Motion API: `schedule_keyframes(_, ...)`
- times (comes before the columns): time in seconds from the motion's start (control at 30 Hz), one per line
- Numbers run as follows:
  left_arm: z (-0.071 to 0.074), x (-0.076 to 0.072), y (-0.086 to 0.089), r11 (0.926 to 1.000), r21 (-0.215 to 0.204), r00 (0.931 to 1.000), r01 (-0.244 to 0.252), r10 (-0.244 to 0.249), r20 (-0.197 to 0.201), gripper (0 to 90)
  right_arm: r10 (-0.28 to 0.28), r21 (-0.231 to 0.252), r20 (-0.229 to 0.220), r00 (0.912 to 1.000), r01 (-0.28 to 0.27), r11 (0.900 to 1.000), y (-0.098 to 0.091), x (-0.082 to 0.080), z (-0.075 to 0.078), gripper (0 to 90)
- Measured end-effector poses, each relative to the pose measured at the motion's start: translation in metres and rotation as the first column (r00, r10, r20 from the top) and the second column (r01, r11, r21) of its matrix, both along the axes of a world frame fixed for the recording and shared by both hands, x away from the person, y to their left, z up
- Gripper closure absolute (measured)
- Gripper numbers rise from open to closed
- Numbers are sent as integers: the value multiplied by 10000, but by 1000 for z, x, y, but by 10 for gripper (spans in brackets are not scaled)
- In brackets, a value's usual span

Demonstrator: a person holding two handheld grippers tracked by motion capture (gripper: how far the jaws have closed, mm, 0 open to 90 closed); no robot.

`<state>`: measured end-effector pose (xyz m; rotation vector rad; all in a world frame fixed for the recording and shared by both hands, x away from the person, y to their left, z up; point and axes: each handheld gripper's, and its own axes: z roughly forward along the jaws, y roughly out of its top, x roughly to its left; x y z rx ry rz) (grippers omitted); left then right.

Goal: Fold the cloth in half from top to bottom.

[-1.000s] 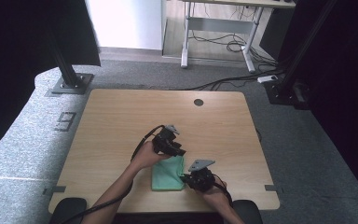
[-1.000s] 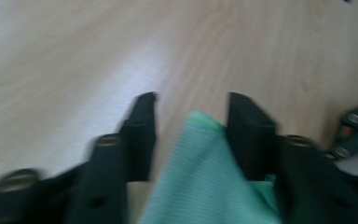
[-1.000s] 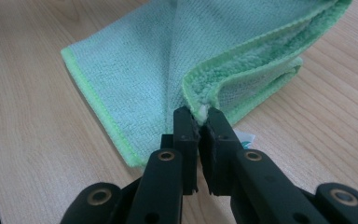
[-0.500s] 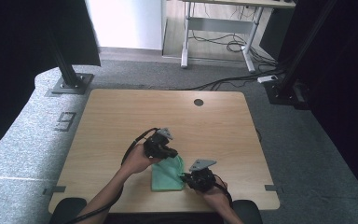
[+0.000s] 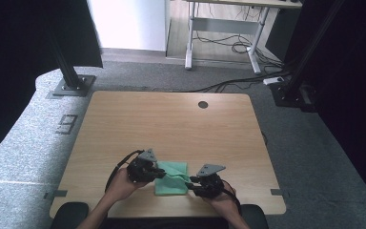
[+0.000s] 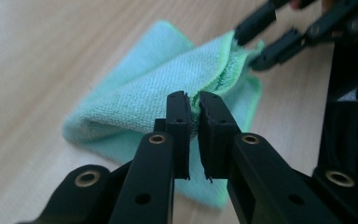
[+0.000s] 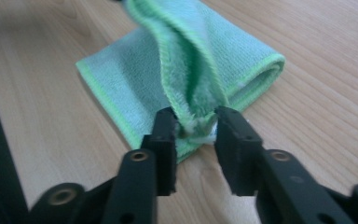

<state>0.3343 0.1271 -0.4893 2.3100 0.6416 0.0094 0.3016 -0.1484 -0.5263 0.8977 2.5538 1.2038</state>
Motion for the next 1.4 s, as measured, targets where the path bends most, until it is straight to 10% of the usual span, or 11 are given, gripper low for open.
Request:
schedule_keyframes(0.27,-17,-26,14,9998,-218,9993,31,-39,-363,788,-115,10,-23,9999,115,9999,-14,-5,3,558)
schedule_keyframes(0.5,-8,-32,27,9991,-412,9999,123,-128,-110,527,-601,271,273,9978,594,9979,-24,3,15,525)
schedule_keyframes(0.77,2,3,30,9903,-655,9893,-1224,1270,715,381,-302,326,228,9993,295,9990,-3,18,15,482)
schedule_keyframes(0.87,-22,14,16,9880,413,9860,-1487,1449,820,356,-178,162,202,9996,175,9997,3,19,12,466)
schedule_keyframes(1.07,-40,21,8,9790,1128,9815,-1696,1575,1092,303,-99,-336,-118,9999,95,9994,10,18,-6,416)
schedule_keyframes(1.4,-30,28,5,9737,725,9675,-2161,2036,1497,283,-409,-412,56,9991,411,9983,9,17,-5,432)
